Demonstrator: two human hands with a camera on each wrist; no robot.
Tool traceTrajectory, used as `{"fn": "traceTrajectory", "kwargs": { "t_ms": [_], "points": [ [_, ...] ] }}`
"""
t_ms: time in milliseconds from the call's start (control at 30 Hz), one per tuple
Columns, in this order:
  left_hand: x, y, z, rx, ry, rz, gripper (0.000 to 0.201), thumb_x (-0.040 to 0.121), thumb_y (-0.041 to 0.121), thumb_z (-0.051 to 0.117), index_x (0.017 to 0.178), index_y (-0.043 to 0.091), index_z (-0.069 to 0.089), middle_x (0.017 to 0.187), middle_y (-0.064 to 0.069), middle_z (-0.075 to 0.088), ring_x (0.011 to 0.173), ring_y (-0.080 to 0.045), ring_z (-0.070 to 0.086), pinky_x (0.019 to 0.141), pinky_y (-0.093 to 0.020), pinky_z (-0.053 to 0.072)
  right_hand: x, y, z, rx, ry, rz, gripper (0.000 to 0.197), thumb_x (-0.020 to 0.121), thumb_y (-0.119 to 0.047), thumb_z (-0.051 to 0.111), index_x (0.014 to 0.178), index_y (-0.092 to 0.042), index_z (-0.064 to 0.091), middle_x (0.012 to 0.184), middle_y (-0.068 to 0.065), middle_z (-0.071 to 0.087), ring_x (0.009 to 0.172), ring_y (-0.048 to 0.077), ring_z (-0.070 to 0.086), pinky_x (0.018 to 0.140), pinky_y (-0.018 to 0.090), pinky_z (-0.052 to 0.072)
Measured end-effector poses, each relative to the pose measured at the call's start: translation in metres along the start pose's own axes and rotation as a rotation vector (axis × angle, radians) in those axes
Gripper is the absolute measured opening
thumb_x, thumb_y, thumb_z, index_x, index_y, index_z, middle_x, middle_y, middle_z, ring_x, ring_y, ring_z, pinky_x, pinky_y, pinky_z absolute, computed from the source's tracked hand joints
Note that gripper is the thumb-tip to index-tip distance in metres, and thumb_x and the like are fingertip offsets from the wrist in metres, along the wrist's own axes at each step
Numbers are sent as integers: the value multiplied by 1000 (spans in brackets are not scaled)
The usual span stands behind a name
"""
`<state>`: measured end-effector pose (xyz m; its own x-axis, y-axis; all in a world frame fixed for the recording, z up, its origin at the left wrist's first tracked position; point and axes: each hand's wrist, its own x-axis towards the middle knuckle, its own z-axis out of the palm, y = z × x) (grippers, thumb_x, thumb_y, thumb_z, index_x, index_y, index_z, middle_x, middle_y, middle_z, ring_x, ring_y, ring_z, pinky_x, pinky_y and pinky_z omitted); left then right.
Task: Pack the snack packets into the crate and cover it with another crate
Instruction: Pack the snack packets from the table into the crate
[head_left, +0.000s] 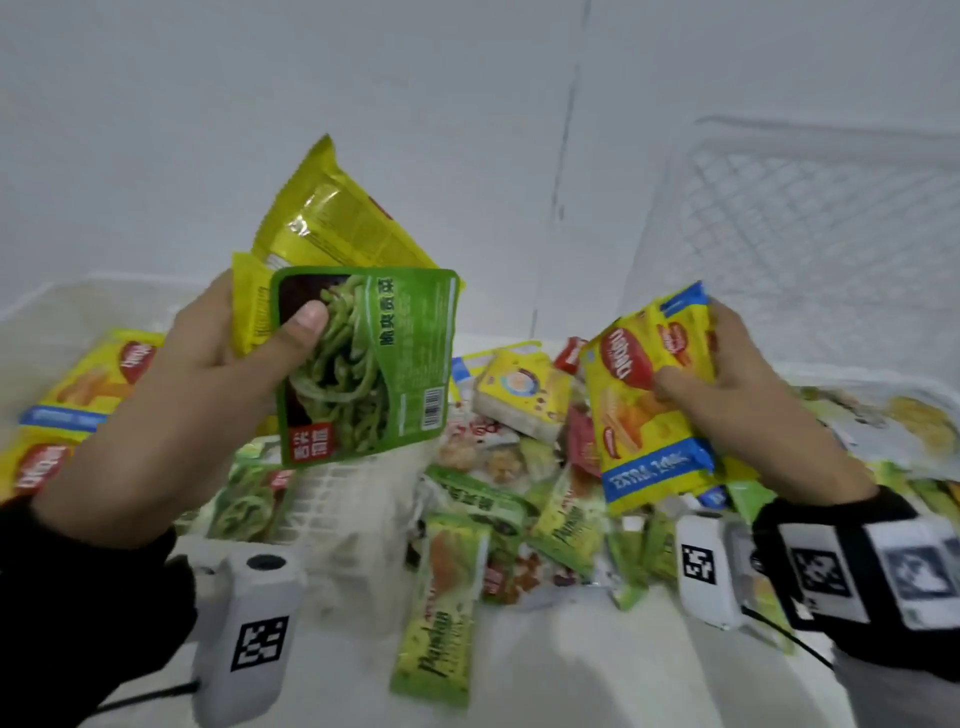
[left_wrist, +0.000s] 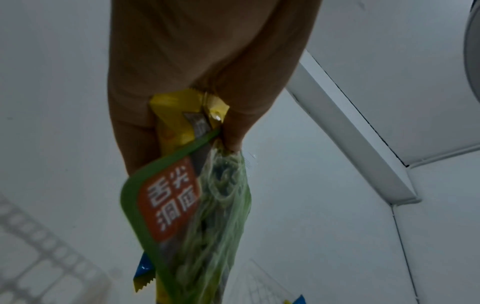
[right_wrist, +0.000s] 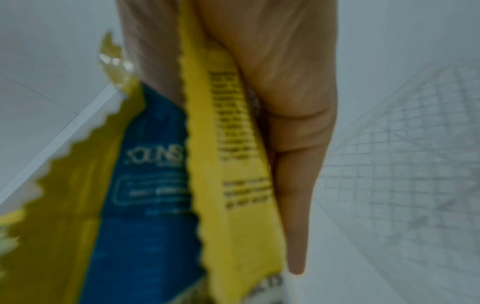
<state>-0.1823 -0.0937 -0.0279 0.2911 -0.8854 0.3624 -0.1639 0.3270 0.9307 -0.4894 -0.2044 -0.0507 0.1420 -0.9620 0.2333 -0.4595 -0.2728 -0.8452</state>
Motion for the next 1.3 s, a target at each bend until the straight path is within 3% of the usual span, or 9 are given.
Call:
{"fn": "traceTrajectory", "kwargs": {
  "t_ms": [333, 500, 567, 733, 933, 1000, 1067, 1133, 1300],
  "points": [
    [40, 28, -140, 147, -251, -102, 23, 85, 24, 53, 107, 28, 60, 92, 9, 73, 82, -5, 70, 57, -18, 54, 4, -138, 116, 177, -106, 2, 55, 82, -10, 57, 126, -38, 37, 88, 1, 63, 55, 4, 62, 47, 17, 49],
    [80, 0, -167, 288, -424, -273, 28, 93, 17, 53, 121, 16, 56, 108, -7, 68, 85, -16, 67, 64, -24, 57, 23, -174, 200, -101, -265, -29, 64, 82, -15, 61, 136, -24, 29, 102, 8, 62, 76, 14, 61, 69, 18, 53],
    [95, -18, -172, 294, -491, -332, 26, 94, 12, 52, 120, 10, 55, 109, -14, 66, 87, -24, 64, 77, -35, 55, 32, -175, 225, -257, -323, -14, 77, 81, -18, 61, 145, -19, 19, 110, 9, 61, 93, 23, 61, 88, 33, 51],
    [116, -66, -175, 202, -575, -580, 24, 96, 20, 51, 117, 10, 54, 122, -21, 59, 108, -34, 57, 99, -58, 41, 50, -165, 264, -430, -340, 133, 80, 83, -21, 62, 146, -11, 15, 116, 11, 55, 101, 28, 58, 81, 35, 48],
    [120, -107, -169, 565, -458, -568, 69, 96, 49, 36, 148, 9, 16, 155, -8, 20, 137, -31, 30, 100, -41, 40, 53, -153, 308, -694, -384, 193, 38, 92, -9, 46, 130, -1, 45, 129, 17, 53, 114, 32, 53, 89, 36, 46],
    [125, -112, -173, 553, -403, -539, 62, 96, 44, 43, 140, 1, 33, 142, -18, 40, 127, -33, 43, 99, -38, 39, 50, -147, 318, -724, -381, 195, 44, 93, -16, 50, 133, -3, 40, 132, 16, 51, 118, 31, 50, 89, 36, 44],
    [127, -112, -178, 448, -367, -510, 40, 95, 38, 48, 98, -1, 59, 90, -31, 51, 84, -35, 58, 74, -36, 46, 48, -141, 327, -719, -391, 203, 56, 92, -31, 55, 137, -6, 33, 132, 16, 50, 118, 32, 51, 85, 34, 43],
    [127, -112, -183, 397, -331, -490, 44, 95, 31, 50, 57, 13, 35, 56, -10, 25, 46, -21, 30, 48, -27, 23, 47, -135, 334, -712, -422, 225, 63, 92, -38, 54, 140, -8, 27, 125, 17, 55, 111, 32, 55, 78, 31, 42],
    [123, -101, -196, 322, -462, -560, 18, 92, 19, 53, 77, 9, 54, 73, -8, 47, 55, -17, 48, 48, -23, 51, 52, -131, 341, -719, -355, 249, 51, 93, -36, 53, 132, -9, 36, 119, 20, 58, 107, 34, 57, 81, 34, 45]
  ]
}}
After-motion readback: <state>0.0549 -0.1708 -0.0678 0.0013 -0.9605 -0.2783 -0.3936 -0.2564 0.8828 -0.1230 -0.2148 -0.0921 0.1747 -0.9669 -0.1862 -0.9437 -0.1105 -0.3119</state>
